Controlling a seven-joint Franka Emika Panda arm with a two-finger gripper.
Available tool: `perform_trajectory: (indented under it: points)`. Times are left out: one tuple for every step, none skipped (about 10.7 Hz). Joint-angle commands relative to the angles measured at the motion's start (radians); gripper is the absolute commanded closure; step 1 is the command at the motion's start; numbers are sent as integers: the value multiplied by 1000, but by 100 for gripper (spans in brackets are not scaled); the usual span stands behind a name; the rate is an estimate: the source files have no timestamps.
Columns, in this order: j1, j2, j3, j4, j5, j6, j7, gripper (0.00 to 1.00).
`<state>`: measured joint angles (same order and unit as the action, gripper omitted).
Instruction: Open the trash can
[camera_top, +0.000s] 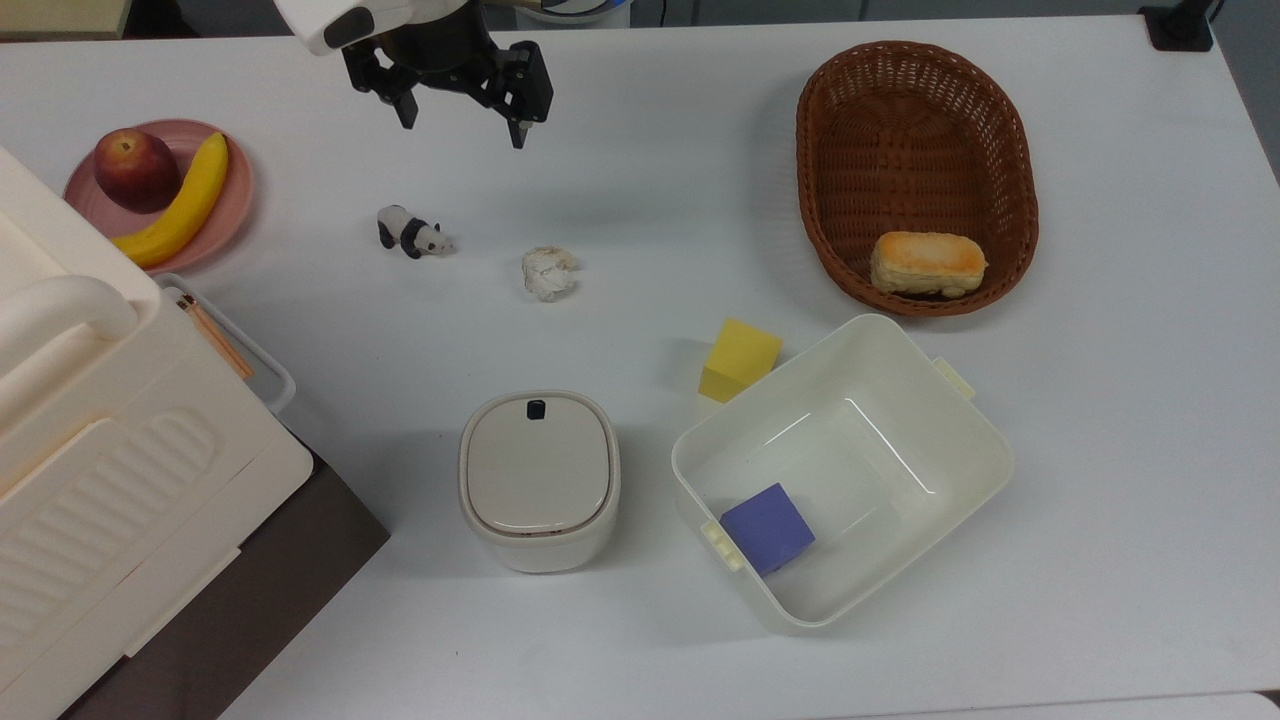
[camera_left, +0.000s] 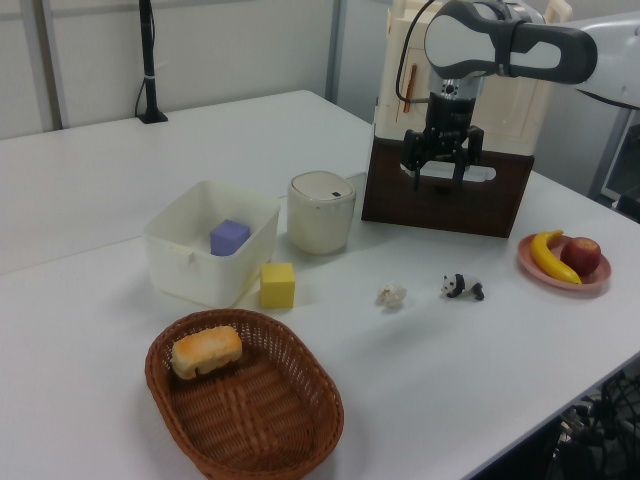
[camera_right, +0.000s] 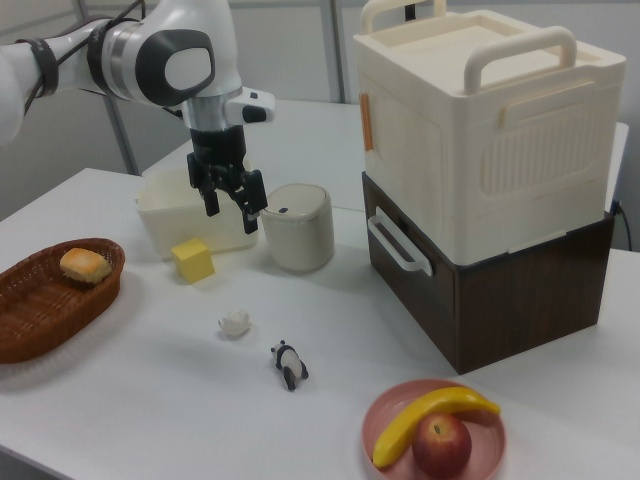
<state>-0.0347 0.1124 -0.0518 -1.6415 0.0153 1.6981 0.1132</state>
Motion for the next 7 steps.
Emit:
perform_trajectory:
  points:
    - [3,-16,-10,11,-25,-15,-17,0]
    - [6,-1,-8,41,-41,-15,-9,0]
    - [7,22,-7,49,-58,-2,-18,0]
    - [4,32,-7,49,-57,79,-24,0]
    - [4,45,-7,49,-49,153,-20,1]
    - [4,67,-7,49,-46,187,-14,16]
    - [4,90,-7,51,-45,237,-12,39]
